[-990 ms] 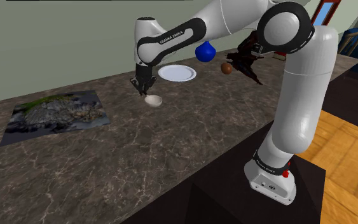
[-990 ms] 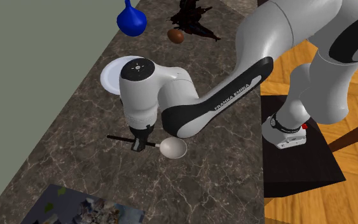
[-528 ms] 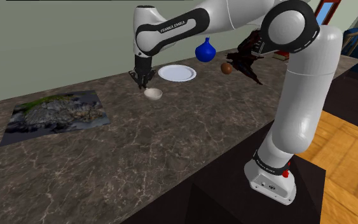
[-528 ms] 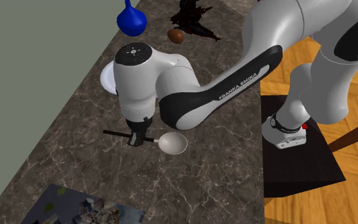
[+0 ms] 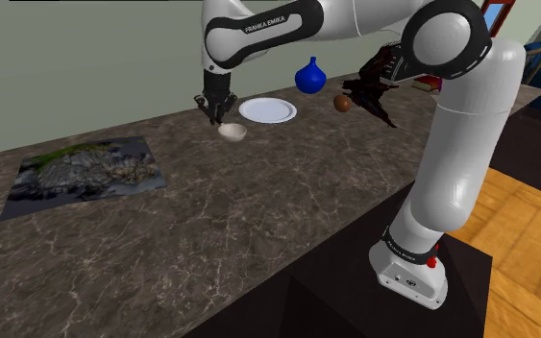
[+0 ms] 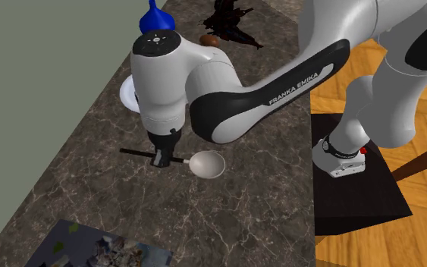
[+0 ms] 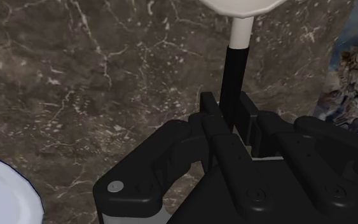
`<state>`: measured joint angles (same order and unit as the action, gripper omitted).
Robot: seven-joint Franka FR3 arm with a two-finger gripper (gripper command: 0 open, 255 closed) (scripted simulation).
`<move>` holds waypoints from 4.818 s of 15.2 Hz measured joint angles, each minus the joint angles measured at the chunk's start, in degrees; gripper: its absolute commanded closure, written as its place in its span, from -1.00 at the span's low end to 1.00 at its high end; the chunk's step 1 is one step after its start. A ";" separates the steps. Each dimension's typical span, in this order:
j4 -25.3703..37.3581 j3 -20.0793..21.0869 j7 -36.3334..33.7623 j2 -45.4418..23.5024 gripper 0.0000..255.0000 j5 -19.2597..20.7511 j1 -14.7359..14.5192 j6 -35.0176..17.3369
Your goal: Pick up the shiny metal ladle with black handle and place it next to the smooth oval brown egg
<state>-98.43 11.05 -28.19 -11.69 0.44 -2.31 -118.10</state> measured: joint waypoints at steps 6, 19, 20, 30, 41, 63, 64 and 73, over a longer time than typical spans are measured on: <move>-9.69 -2.33 7.29 7.43 1.00 -2.79 4.14 -2.12; -22.24 -10.87 25.29 18.62 1.00 -6.06 12.13 -2.38; -23.24 -11.69 26.76 19.49 1.00 -6.12 12.76 -2.37; -24.99 -20.07 41.01 21.34 1.00 -6.14 18.75 -0.93; -19.16 -29.57 57.32 16.81 1.00 -7.24 25.29 2.26; -27.58 -30.78 63.82 9.46 1.00 -11.76 26.08 -12.42; -27.79 -30.76 64.11 9.00 1.00 -12.08 26.09 -13.04; -29.10 -30.64 65.34 7.28 1.00 -13.41 26.16 -15.86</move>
<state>-127.53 -19.59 37.15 -4.41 -12.98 23.84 -133.96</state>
